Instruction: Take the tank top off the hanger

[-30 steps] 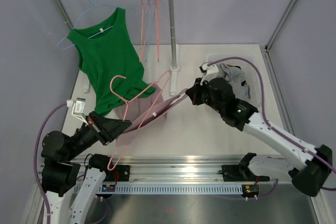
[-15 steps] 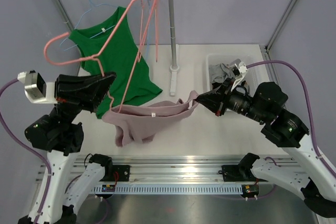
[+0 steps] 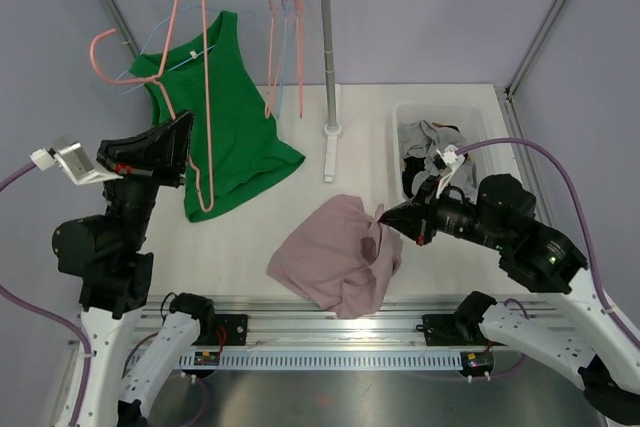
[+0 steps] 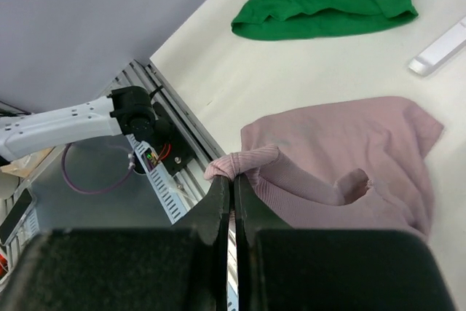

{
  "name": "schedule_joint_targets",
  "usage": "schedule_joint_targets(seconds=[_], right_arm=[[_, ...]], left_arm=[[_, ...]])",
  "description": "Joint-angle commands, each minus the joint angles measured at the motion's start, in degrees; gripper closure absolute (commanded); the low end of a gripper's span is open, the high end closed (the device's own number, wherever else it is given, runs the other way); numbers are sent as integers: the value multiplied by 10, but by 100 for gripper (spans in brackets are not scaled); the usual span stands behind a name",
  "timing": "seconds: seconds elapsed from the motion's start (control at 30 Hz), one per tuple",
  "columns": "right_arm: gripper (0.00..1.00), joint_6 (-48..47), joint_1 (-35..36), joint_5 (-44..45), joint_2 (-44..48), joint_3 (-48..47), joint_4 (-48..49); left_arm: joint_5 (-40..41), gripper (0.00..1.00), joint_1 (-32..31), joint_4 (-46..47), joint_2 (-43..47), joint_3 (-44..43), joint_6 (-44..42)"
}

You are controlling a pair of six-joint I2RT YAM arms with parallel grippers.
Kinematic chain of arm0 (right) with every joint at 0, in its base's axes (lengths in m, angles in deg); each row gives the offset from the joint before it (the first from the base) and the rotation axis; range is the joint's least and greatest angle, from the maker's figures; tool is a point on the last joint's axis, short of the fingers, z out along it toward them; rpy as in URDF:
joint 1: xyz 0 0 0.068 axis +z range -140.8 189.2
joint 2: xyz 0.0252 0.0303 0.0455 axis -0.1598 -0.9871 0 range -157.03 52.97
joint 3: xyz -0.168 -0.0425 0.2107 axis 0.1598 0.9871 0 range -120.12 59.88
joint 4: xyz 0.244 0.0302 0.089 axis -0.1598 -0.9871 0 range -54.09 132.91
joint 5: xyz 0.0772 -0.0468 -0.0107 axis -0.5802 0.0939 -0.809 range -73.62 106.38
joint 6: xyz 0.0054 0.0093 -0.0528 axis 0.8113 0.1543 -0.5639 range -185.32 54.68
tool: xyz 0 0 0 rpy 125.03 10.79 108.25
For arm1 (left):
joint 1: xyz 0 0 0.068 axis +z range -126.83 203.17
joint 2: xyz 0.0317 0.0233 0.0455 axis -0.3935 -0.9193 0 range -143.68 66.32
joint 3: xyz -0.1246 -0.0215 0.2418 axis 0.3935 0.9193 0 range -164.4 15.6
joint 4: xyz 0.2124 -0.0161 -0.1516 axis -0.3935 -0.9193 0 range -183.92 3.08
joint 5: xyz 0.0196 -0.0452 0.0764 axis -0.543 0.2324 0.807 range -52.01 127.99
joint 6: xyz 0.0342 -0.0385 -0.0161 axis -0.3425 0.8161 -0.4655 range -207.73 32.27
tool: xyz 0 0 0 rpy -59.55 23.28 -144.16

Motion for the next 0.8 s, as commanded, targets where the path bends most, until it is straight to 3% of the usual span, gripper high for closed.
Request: schedule_joint_targets(seconds=[0.0,0.07,0.13,0.23,0.3,0.33,0.37,0.47,0.77], right_arm=[[100,15,-2,-16,-32,44,38],[100,34,13,-17,-56,90,77],[100,50,60,44,-70,120,96],[97,73,88,104,-110,173,137],[73,99,95,153,-150,197,148],[47,102,96,158,-162,200,147],[27,107,96,183,-178,197,135],[1,109,96,240,-163,189,114],[1,92,96,256,-82,178,74]], left_arm=[[111,100,-2,-252,-30,-62,-66],[120,100,-2,-345,-70,-94,-75],[119,100,-2,-392,-92,-100,-77],[110,100,-2,-399,-93,-88,-79],[111,100,-2,-411,-105,-92,-84],[110,100,-2,-419,-111,-96,-86],[105,100,-2,-423,-118,-99,-89],[83,100,-2,-438,-166,-131,-99],[45,100,-1,-423,-338,-292,-105]])
